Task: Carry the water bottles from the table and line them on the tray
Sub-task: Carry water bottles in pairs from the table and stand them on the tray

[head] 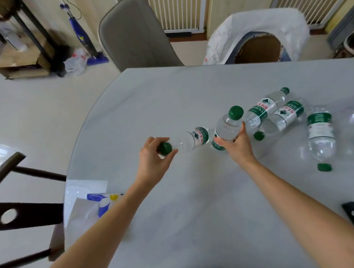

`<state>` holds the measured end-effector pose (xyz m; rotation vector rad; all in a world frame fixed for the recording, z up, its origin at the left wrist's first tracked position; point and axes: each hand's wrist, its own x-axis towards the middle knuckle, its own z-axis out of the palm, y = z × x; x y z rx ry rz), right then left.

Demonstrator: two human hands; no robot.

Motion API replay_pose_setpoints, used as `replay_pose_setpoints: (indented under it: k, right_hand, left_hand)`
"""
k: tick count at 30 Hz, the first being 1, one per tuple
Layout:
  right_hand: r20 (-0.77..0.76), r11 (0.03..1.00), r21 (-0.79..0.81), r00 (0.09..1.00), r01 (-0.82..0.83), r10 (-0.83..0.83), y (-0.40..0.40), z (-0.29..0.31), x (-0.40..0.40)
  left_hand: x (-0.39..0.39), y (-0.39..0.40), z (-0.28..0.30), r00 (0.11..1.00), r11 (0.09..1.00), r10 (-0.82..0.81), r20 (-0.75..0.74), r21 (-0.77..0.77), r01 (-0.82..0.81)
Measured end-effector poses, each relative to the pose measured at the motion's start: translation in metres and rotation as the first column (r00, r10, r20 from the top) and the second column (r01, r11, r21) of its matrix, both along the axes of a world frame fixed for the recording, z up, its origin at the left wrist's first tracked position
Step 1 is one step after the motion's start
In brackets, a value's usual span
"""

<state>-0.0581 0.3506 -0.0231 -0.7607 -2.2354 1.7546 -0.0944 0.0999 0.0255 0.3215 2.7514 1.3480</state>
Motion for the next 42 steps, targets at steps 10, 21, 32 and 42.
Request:
replay_pose_setpoints:
  k: [10,21,32,42]
  right_hand:
    - [0.055,0.997,-0.034,0.996,-0.074,0.075,-0.017,-0.005,0.051]
    - [0.030,0.994,-0.045,0.994,-0.101,0.102,-0.017,-0.010,0.057]
    - [0.006,0.914,-0.328,0.967,-0.240,0.256,-0.084,0.043,0.064]
    - [-0.140,0.677,-0.504,0.824,-0.537,0.550,-0.334,0.131,0.083]
  left_hand:
    - [0.003,0.037,0.018,0.975,0.968,-0.201,-0.097,0.136,0.213]
    - [0.014,0.040,-0.063,0.912,0.946,-0.267,0.310,0.264,0.187]
    - [0.060,-0.059,-0.015,0.895,0.853,-0.081,0.439,0.494,-0.165]
    - [0.165,-0.280,0.068,0.850,0.561,0.287,0.442,0.641,-0.523]
